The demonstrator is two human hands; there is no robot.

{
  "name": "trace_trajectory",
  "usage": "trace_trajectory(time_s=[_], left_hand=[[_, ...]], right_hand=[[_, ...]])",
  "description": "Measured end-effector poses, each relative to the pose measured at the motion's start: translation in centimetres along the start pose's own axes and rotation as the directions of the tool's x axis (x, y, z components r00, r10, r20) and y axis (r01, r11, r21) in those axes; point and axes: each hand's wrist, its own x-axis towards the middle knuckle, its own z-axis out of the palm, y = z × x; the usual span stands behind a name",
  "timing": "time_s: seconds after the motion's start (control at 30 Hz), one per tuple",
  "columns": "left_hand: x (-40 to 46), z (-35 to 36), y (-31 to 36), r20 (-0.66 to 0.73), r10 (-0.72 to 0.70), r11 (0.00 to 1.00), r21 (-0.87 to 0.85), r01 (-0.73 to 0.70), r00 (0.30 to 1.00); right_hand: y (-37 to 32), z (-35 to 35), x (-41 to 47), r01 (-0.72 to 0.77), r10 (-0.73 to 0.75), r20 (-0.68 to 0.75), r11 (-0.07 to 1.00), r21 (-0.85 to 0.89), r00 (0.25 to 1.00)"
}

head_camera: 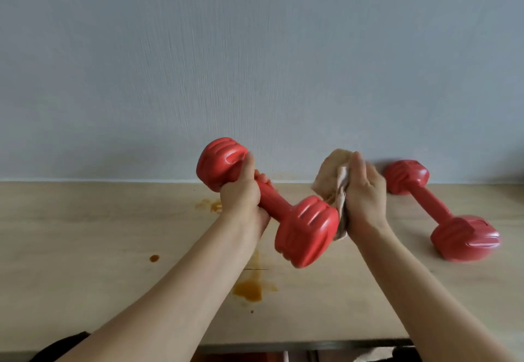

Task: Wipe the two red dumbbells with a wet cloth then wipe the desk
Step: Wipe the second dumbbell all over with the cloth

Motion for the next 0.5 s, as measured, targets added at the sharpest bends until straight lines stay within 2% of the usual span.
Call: trace_trajectory(time_s=[0.07,0.13,0.2,0.3,0.5], left_hand=[[-0.2,1.0,-1.9,0.004,-0.027,0.994,0.11,0.027,1.0],[-0.5,2.4,-4.1,0.036,-0.083,0.967,0.243,0.072,0.996],[-0.4,3.7,-6.3,0.075,-0.141,0.916,0.389,0.102,0.987],[-0.2,5.9,-9.9,0.083,-0.227,0.825,0.545,0.147,0.97],[1.1,9.4,-14.9,0.107,-0.312,0.667,0.732,0.137,0.944]], right_hand=[[-1.4,-2.7,1.8,0.142,-0.14,0.032,0.989,-0.036,0.99],[-2.5,-5.5,3.2,0.211,-0.209,0.038,0.976,-0.062,0.977],[-2.2,-7.5,4.4,0.189,-0.188,0.021,0.966,-0.178,0.982],[-1.0,-9.8,5.3,0.058,-0.085,-0.057,0.926,-0.372,0.995],[-0.5,-11.9,5.5,0.077,-0.148,-0.075,0.807,-0.586,0.986]])
